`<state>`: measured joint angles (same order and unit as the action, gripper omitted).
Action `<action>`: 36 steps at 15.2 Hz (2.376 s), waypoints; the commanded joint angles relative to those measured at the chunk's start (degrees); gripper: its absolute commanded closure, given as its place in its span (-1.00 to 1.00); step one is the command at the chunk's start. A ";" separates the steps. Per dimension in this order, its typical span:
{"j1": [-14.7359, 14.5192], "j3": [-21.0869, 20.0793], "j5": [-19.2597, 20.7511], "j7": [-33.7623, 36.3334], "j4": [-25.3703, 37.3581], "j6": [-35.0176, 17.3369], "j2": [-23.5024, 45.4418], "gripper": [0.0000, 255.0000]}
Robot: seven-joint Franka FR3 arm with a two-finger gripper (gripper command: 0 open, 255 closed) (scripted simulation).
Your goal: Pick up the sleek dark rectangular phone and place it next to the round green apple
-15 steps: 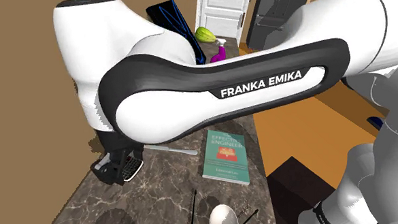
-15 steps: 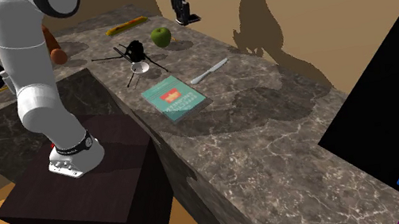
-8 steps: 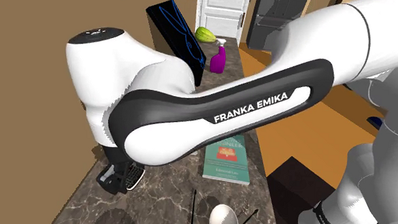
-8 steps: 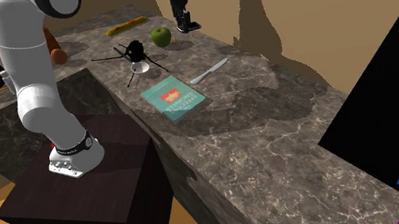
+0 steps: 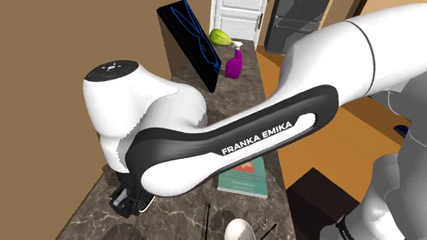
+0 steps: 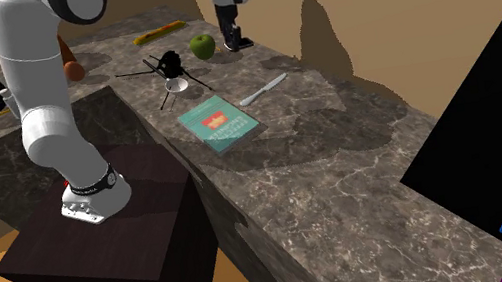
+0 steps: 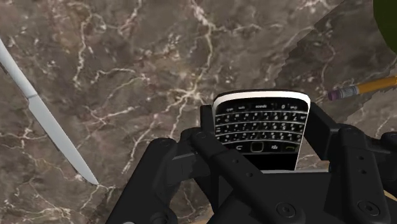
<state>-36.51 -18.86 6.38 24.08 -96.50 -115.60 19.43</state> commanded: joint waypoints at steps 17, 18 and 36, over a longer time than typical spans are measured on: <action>-0.38 0.71 1.64 1.00 -4.70 -8.38 3.84 1.00; -0.38 0.71 1.64 1.00 -4.70 -8.38 3.84 1.00; 0.00 0.14 0.34 0.17 -1.57 -2.32 0.74 -1.00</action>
<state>-36.51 -18.73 6.72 24.25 -98.08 -117.92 20.18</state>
